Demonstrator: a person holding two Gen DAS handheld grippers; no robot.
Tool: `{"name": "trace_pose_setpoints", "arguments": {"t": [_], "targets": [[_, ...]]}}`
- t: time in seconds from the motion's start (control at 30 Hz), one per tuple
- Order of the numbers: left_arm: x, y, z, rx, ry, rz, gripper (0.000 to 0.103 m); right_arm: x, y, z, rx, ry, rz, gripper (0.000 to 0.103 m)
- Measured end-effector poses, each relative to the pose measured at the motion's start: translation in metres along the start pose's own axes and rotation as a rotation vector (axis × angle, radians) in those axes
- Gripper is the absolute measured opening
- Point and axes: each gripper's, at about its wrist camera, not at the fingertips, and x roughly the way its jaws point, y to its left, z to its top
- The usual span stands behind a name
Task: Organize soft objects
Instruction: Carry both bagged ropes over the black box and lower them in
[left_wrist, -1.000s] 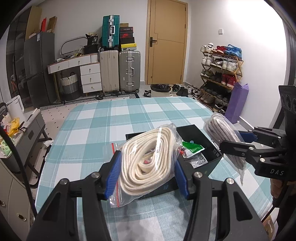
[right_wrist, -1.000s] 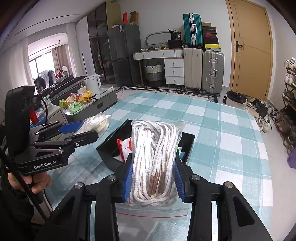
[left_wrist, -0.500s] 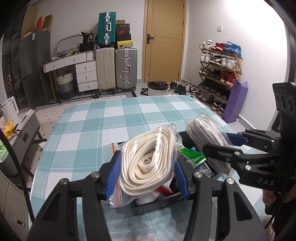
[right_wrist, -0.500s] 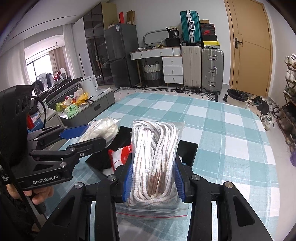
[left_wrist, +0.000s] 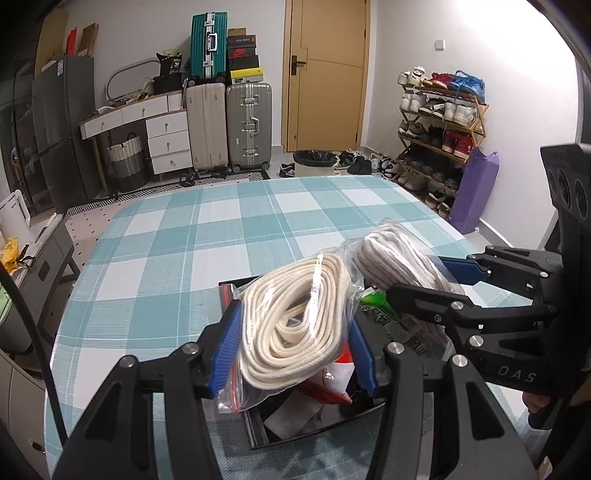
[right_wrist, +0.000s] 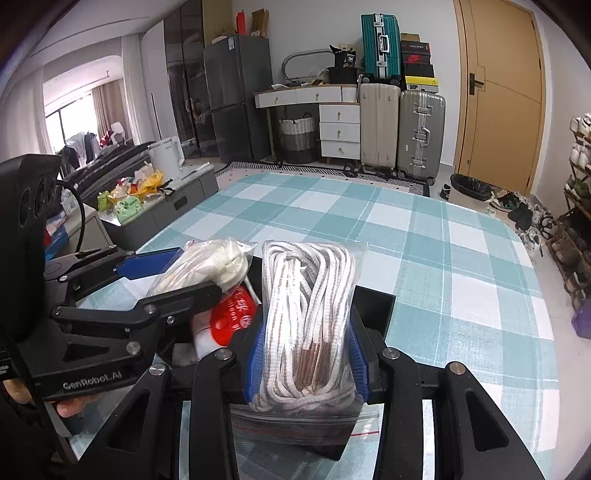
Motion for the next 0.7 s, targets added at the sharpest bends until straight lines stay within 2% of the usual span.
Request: {"name": "trace_pose_setpoints", "arguments": {"t": [0.53,0.7], "targets": [[0.013,-0.003,-0.003,0.014,0.015,-0.003,0.054,0.022,-0.004,-0.002,-0.031,0.052,-0.017,0.039],[0.015,-0.002,-0.004,0.01,0.025,-0.02,0.058,0.018,-0.004,-0.003,-0.029,0.028,-0.019,0.04]]}}
